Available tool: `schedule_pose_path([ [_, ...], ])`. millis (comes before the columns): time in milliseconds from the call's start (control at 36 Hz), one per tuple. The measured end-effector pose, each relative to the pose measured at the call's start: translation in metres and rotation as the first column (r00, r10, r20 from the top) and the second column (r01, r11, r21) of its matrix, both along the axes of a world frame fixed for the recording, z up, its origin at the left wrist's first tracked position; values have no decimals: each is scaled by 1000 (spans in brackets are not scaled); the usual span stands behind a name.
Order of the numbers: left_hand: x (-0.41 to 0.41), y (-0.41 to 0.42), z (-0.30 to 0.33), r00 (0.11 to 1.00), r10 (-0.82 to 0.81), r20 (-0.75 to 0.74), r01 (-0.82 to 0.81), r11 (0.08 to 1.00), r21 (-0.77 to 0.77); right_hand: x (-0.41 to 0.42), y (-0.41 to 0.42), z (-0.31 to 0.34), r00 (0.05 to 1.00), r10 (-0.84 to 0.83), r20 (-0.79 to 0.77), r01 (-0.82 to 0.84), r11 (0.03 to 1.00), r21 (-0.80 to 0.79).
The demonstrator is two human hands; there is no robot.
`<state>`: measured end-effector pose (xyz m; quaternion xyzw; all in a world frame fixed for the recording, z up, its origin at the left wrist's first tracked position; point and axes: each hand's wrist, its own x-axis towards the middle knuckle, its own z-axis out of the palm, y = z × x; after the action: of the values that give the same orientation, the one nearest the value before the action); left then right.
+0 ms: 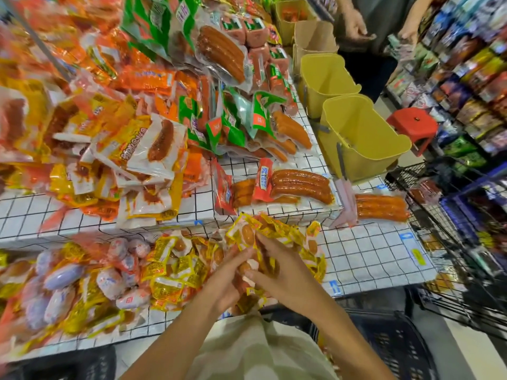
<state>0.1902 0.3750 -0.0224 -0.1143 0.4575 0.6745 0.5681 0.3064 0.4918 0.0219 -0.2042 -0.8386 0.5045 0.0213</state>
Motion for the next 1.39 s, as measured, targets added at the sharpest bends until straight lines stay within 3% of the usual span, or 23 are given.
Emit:
schedule_pose_path([
  [83, -4, -1, 2, 1000, 8, -22, -8, 1000, -15, 7, 7, 0, 989, -71, -126, 59, 993, -99],
  [194, -14, -14, 6, 997, 54, -61, -59, 996, -74, 24, 27, -13, 874, -379, -305, 327, 922, -207],
  [278, -20, -28, 7, 990, 52, -132, -63, 994, -84, 41, 49, -40, 767, -626, -142, 573, 767, -289],
  [361, -23, -41, 6, 984, 94, -154, -111, 988, -109, 49, 67, -70, 705, -693, 150, 701, 650, -295],
  [444, -24, -46, 5, 977, 93, -194, -125, 980, -157, 45, 77, -94, 690, -622, 370, 721, 637, -274],
  [528, -23, -47, 5, 968, 72, -241, -120, 974, -191, 38, 81, -108, 670, -618, 411, 729, 652, -208],
  [667, -18, -46, 7, 963, 107, -248, -161, 965, -208, 26, 89, -116, 574, -643, 507, 819, 473, -325],
  [778, -15, -47, 10, 964, 91, -251, -144, 969, -202, 20, 90, -117, 606, -572, 552, 794, 403, -455],
  [833, -13, -48, 12, 960, 78, -268, -138, 968, -210, 16, 85, -117, 637, -542, 547, 768, 390, -508],
  [1000, -10, -45, 14, 946, 63, -319, -129, 974, -188, 27, 77, -118, 584, -676, 448, 776, 304, -553],
  [1139, -2, -35, 17, 931, 11, -364, -71, 986, -152, 65, 78, -97, 593, -745, 305, 731, 340, -592],
  [1389, 8, -15, 28, 916, -97, -389, 35, 986, -164, 142, 103, -53, 327, -900, 290, 771, 77, -632],
])
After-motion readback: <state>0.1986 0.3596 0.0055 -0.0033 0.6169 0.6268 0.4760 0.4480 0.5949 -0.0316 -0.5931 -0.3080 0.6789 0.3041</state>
